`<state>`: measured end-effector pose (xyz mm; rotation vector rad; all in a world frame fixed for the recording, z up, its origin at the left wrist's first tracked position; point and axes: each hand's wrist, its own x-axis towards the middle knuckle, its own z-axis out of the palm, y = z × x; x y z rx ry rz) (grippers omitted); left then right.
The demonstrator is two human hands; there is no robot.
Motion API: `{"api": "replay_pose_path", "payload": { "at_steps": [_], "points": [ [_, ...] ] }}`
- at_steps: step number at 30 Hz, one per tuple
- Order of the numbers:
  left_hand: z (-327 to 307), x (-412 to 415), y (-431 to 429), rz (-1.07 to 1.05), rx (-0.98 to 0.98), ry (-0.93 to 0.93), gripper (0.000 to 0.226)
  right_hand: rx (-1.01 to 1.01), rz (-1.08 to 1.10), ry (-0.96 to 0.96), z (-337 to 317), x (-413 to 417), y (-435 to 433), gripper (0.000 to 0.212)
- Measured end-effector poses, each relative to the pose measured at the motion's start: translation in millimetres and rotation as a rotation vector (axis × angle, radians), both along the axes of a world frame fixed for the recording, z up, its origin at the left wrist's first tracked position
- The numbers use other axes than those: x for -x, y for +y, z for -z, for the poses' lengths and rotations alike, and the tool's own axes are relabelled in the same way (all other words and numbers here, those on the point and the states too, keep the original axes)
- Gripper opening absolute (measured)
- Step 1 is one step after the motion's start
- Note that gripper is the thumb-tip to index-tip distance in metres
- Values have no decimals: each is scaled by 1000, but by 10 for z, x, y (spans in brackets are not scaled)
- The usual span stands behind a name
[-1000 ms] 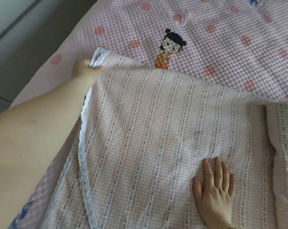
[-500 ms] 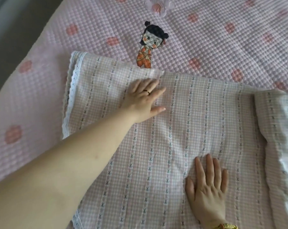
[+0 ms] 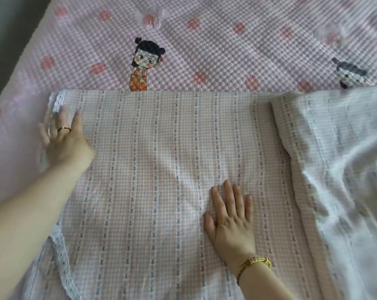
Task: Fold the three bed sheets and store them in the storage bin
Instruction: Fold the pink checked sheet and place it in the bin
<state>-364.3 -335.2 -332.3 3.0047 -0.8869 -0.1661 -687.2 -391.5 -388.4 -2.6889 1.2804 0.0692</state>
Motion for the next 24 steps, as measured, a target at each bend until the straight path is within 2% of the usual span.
{"api": "replay_pose_path", "payload": {
  "at_steps": [3,4,6,7,9,11,13,15,17,19,21,24],
  "points": [
    [-68,939,-94,373,208,154,49,-103,-23,55,-257,44,-70,66],
    [-74,1251,-109,523,232,226,43,-181,-48,3,-343,48,-119,71],
    [-134,1884,-207,715,215,421,44,-472,1,-183,-576,214,-290,68],
    [-115,2102,-222,787,230,466,47,-516,70,-323,-704,282,-362,62],
    [-157,2684,-405,872,298,562,44,-332,357,-599,-940,722,-613,47],
    [-216,3150,-635,718,408,696,42,-150,593,-607,-1033,1317,-891,35],
    [-297,3516,-987,309,383,941,51,-44,727,-472,-1083,2013,-1138,38],
    [-278,3595,-1330,-29,455,952,61,-61,848,-285,-1078,2542,-1278,52],
    [-268,3725,-1694,-163,526,918,69,-182,969,-140,-1057,3151,-1330,59],
    [-264,3749,-1945,-158,649,890,72,-327,988,-116,-1034,3517,-1334,60],
    [-259,3751,-2065,7,735,811,73,-407,963,-170,-1021,3712,-1327,59],
    [-101,3692,-2057,187,694,695,68,-490,952,-226,-1014,3827,-1335,50]
  ]
}}
